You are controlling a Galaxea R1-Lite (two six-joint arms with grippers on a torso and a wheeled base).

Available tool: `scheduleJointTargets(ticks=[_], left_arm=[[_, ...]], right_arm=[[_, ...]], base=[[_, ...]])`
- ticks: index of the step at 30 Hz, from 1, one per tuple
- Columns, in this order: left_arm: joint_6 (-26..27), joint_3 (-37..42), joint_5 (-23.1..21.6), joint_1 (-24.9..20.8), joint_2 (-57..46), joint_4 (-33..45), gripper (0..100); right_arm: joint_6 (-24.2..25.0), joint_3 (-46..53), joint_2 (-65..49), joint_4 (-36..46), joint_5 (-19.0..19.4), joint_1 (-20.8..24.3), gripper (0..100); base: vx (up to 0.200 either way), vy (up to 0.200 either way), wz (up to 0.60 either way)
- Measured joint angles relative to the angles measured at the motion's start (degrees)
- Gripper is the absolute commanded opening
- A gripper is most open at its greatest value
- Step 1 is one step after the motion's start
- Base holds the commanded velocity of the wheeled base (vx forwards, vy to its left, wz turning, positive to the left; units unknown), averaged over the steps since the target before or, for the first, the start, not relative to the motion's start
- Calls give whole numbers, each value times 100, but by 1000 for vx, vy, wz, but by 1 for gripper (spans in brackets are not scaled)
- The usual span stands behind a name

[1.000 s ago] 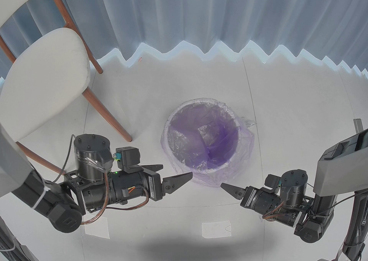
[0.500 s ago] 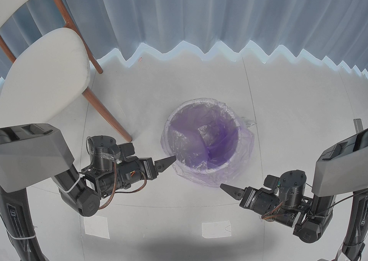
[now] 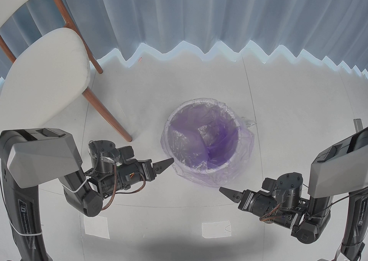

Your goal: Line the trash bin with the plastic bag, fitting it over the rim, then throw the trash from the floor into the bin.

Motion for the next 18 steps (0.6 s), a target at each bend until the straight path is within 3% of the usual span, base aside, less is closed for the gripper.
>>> scheduleJointTargets(ticks=[18], left_arm=[[357, -196, 143, -118, 887, -595, 100]], right_arm=[[11, -20, 74, 0, -2, 48, 100]], base=[[0, 0, 0]])
